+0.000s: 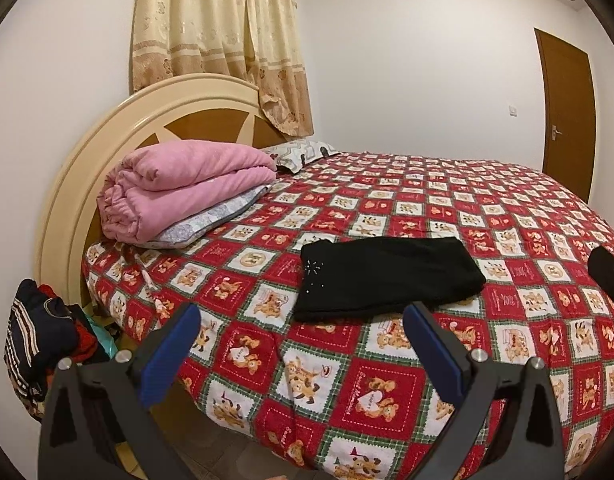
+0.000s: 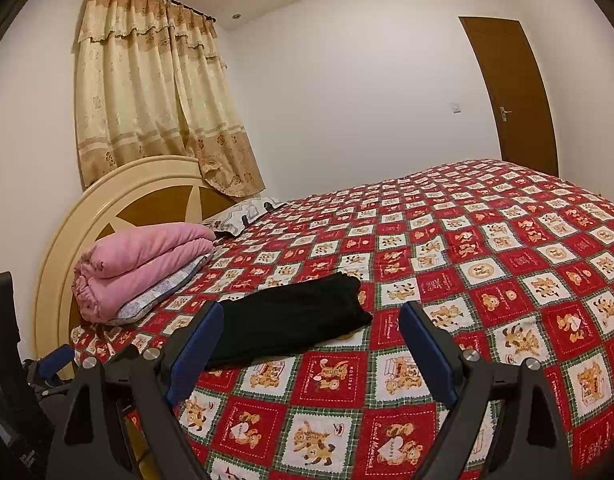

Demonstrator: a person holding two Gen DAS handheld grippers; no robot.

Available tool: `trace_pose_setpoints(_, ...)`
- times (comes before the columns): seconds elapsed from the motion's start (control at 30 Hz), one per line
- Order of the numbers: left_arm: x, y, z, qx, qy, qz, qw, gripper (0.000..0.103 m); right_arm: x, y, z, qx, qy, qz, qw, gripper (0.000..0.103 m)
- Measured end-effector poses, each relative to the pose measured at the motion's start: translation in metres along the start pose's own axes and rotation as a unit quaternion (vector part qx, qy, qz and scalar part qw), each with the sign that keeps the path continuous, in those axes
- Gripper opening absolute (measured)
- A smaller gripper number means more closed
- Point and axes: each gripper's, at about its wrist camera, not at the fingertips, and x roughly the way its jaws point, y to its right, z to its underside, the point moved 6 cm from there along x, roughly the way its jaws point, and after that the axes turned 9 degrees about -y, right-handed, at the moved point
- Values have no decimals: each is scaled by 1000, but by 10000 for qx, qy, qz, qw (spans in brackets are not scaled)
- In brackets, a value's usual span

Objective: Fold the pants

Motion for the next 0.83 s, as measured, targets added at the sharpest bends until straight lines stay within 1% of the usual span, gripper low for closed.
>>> trace_pose_setpoints(0.3, -7, -3, -8, -74, 274, -125, 9995, 103, 1, 1, 0, -2, -24, -1, 10000, 91)
trace_pose_setpoints(0.43, -6, 0, -8, -4, 254, -145, 9996, 103, 4, 3, 1, -7, -48, 13, 10000, 91)
trace_pose_setpoints(0.5, -3, 0, -9, -30, 215, -109, 9997, 103, 6, 5, 1, -3, -53, 30, 10000, 91)
trace_pose_setpoints(0.63, 0, 2, -8, -67, 176, 155, 9997, 103, 9, 8, 2, 27, -97, 56, 9999, 91)
trace_pose_setpoints(0.83, 3, 2, -6, -30, 166, 126, 9998, 103, 8, 12, 2, 69, -69, 93, 9999, 91)
